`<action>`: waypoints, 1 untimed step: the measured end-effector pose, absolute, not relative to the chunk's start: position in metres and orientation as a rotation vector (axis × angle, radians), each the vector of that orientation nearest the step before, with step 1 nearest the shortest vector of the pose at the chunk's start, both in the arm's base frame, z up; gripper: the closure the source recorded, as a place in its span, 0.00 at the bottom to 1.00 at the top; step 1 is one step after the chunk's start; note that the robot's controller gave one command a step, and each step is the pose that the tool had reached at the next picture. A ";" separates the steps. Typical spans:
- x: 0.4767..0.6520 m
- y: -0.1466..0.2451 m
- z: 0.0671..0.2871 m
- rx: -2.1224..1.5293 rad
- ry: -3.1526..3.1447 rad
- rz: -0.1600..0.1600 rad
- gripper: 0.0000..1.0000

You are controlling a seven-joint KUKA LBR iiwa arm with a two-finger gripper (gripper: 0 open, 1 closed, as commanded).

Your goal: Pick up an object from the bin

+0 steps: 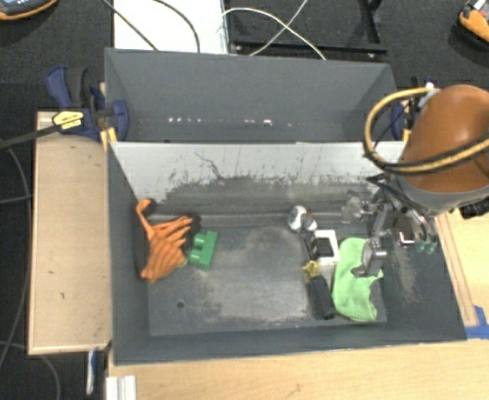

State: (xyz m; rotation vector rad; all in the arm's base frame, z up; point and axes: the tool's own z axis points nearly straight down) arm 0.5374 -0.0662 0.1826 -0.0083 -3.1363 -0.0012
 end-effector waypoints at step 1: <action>0.539 -0.066 0.187 -0.002 -3.145 0.001 0.00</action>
Offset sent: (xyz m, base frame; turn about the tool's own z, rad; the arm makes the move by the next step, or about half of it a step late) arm -0.0328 -0.0252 -0.0408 -0.2507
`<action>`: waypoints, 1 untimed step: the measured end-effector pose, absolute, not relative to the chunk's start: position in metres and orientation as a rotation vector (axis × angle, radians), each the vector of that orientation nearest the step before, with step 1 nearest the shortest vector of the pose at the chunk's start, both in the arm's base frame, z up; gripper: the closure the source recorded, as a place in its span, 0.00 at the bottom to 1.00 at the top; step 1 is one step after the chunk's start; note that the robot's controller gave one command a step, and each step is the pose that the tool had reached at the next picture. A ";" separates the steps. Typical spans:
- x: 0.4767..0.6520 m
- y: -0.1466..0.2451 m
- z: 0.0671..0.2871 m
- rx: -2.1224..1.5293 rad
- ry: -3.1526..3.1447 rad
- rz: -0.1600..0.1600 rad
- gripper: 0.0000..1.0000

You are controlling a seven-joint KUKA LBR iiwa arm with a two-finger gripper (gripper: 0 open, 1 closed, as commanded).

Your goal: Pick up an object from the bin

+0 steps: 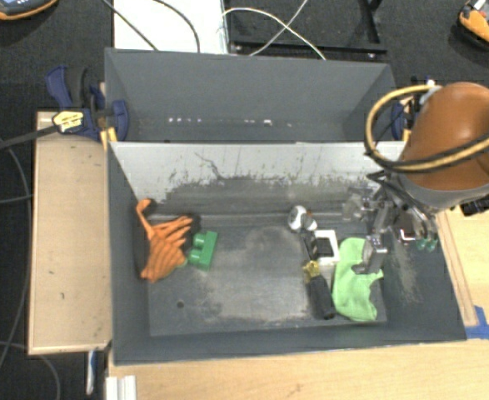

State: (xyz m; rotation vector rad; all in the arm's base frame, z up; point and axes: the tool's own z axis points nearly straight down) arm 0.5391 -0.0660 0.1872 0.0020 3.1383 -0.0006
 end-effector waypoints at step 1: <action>0.504 -0.092 0.141 -0.383 3.124 0.002 0.00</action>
Offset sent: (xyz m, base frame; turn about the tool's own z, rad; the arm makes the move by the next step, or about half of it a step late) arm -0.0302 -0.0279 -0.0557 -0.3761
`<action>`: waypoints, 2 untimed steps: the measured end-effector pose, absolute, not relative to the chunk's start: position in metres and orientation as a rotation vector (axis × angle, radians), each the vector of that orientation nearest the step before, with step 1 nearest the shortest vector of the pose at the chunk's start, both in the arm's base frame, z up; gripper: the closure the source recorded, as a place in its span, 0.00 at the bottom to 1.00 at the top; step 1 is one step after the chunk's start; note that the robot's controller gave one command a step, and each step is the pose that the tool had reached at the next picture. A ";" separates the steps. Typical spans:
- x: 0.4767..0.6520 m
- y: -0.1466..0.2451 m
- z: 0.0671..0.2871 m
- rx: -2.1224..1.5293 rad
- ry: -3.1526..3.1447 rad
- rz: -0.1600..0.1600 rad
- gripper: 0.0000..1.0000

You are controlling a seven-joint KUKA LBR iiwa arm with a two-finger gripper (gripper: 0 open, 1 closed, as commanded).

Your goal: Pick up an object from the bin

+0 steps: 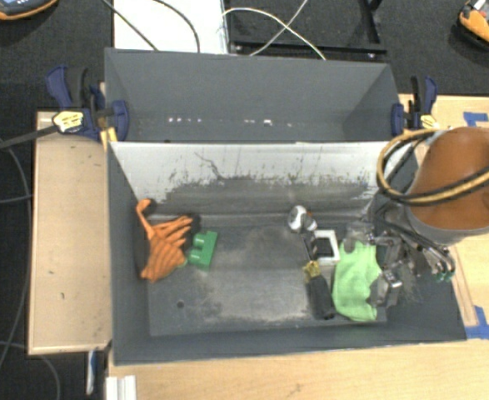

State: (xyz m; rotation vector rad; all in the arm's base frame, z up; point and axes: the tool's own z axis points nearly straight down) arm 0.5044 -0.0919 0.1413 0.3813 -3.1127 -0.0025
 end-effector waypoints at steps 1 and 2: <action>0.509 -0.094 0.132 0.583 -3.088 0.000 0.00; 0.505 -0.068 0.117 1.319 -2.842 -0.009 0.00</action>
Offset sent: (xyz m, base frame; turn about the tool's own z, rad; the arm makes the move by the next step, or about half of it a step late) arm 0.0009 0.0225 -0.0246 -0.6258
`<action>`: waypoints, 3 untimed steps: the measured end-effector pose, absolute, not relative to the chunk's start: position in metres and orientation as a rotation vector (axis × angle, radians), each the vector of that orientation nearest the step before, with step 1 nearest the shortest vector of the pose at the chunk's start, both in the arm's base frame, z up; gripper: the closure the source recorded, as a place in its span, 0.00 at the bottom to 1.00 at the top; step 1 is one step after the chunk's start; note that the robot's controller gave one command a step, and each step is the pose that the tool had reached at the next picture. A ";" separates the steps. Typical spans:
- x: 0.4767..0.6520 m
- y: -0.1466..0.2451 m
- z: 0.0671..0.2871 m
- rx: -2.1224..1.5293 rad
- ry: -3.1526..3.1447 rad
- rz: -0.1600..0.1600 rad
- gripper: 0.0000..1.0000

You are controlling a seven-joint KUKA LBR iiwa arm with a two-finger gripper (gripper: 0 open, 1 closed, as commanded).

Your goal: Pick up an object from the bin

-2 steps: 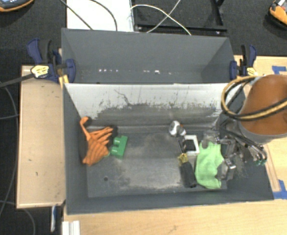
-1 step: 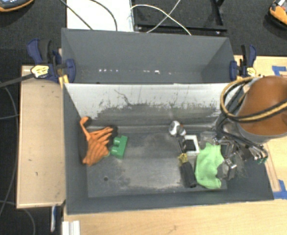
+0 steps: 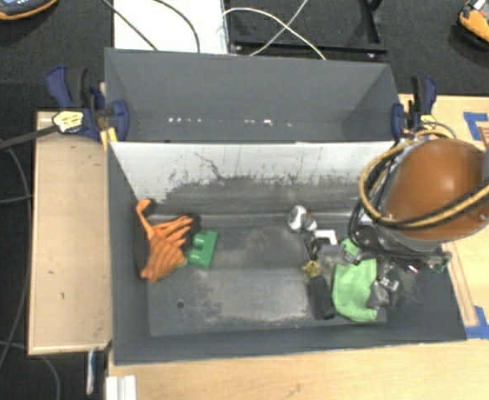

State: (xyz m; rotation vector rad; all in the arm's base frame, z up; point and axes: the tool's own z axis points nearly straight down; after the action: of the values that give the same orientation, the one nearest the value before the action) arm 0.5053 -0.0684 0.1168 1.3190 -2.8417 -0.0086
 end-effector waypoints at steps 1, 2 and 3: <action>0.512 -0.079 0.071 1.259 -2.886 0.003 0.00; 0.499 -0.109 0.071 1.714 -2.630 -0.007 1.00; 0.499 -0.109 0.071 1.713 -2.631 -0.007 1.00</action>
Offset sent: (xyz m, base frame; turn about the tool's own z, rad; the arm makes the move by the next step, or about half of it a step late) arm -0.0080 -0.0410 -0.0468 -0.2886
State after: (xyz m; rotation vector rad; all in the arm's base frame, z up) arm 0.4986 -0.1093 0.0711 1.7134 -2.6305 -0.0071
